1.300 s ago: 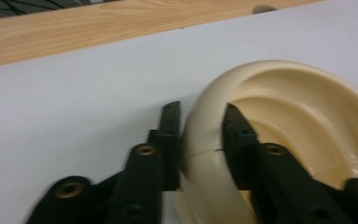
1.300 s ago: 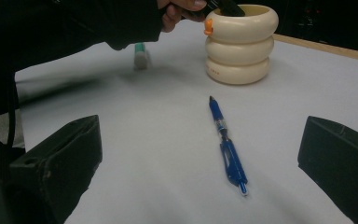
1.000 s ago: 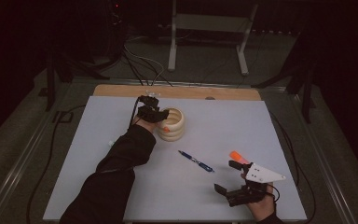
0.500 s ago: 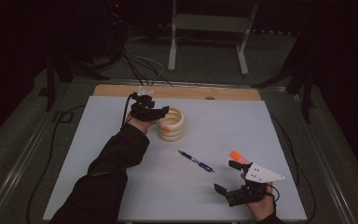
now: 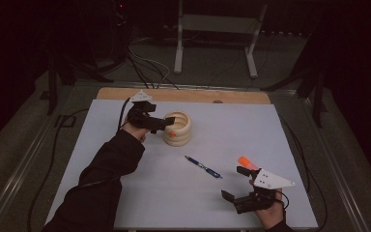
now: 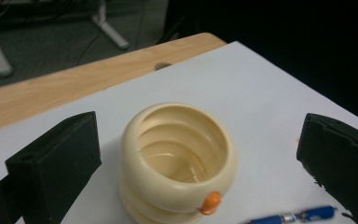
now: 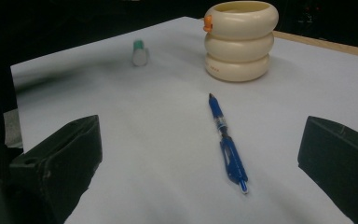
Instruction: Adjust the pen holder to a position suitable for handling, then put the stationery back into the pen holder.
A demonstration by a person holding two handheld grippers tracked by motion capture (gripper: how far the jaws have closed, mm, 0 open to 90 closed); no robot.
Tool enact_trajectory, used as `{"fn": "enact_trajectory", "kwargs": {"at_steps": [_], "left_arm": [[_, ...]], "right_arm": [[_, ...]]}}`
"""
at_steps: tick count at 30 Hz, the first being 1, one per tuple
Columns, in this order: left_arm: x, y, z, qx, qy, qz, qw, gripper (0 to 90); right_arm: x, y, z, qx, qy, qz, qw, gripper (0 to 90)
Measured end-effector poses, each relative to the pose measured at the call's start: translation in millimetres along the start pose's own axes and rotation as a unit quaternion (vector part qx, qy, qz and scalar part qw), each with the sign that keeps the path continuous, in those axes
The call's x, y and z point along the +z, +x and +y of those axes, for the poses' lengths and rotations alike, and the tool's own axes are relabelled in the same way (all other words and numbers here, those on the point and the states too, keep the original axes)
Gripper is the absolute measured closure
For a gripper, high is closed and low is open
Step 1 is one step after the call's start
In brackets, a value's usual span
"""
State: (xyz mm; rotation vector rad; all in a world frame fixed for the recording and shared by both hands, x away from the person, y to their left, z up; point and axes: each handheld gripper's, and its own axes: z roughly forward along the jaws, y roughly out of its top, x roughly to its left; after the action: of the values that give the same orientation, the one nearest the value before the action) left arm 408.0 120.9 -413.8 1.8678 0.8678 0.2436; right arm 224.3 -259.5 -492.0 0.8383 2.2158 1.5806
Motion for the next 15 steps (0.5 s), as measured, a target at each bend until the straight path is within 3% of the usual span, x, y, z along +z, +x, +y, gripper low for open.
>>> {"fn": "enact_trajectory", "kwargs": {"at_steps": [6,10,15], "left_arm": [[-13.8,-7.4,-6.8,0.032,-0.029,-0.039,0.9983,0.2],[-21.7,-11.0,-12.6,0.044,-0.028,-0.07,0.9962,0.2],[-31.1,-20.2,-21.9,0.07,-0.031,-0.103,0.9917,0.2]], "right_arm": [[0.6,0.4,-0.3,-0.003,0.003,-0.001,1.0,0.0],[0.7,0.4,-0.3,-0.001,0.003,-0.001,1.0,0.0],[-0.1,-0.1,1.6,0.004,-0.001,0.0,1.0,0.0]]}}
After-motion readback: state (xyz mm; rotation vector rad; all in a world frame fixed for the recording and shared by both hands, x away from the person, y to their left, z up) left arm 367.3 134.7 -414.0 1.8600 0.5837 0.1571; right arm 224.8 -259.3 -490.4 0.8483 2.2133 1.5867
